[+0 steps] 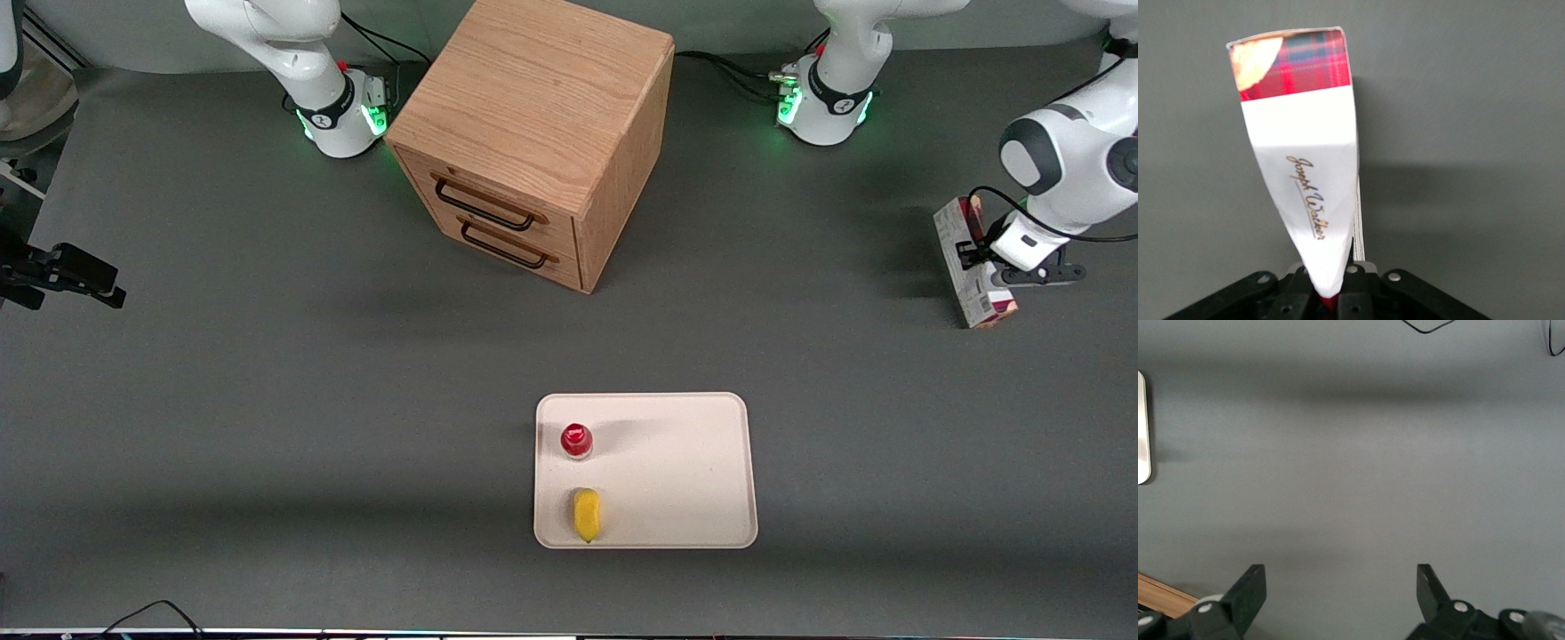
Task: Place red cookie box on tray
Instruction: 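Lift the cookie box and carry it over the white tray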
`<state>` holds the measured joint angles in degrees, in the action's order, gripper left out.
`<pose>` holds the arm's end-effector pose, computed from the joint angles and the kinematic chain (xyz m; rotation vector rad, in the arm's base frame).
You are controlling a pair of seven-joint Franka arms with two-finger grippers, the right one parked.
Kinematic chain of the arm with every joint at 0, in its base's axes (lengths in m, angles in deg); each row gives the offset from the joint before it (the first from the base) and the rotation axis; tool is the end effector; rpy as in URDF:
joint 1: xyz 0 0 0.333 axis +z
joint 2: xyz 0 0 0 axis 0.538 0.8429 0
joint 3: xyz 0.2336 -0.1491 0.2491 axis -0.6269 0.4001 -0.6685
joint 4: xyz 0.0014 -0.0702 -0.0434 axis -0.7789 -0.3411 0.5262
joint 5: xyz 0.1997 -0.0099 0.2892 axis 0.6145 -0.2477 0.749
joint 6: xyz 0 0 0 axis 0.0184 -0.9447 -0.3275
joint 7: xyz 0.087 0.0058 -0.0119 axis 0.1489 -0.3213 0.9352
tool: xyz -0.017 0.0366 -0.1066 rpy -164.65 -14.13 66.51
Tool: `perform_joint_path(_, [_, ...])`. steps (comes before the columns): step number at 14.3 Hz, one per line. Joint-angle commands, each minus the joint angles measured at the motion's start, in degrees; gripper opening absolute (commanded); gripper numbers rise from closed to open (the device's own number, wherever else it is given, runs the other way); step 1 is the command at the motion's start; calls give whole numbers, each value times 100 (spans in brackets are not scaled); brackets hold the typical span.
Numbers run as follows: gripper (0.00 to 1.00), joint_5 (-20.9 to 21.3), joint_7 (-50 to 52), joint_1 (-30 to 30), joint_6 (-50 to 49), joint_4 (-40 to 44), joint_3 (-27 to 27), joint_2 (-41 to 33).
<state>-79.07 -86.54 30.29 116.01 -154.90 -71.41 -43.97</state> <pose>0.3980 0.1772 0.3317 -3.1043 -0.0232 0.1192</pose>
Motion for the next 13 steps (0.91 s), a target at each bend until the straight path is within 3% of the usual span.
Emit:
perform_joint_path(1, [0, 12, 277, -73, -1279, 1048, 437, -232])
perform_joint_path(7, [0, -6, 1487, -56, -3302, 3789, 1773, 408])
perform_joint_path(13, [0, 91, 3614, -47, -4701, 6682, 3241, 2120])
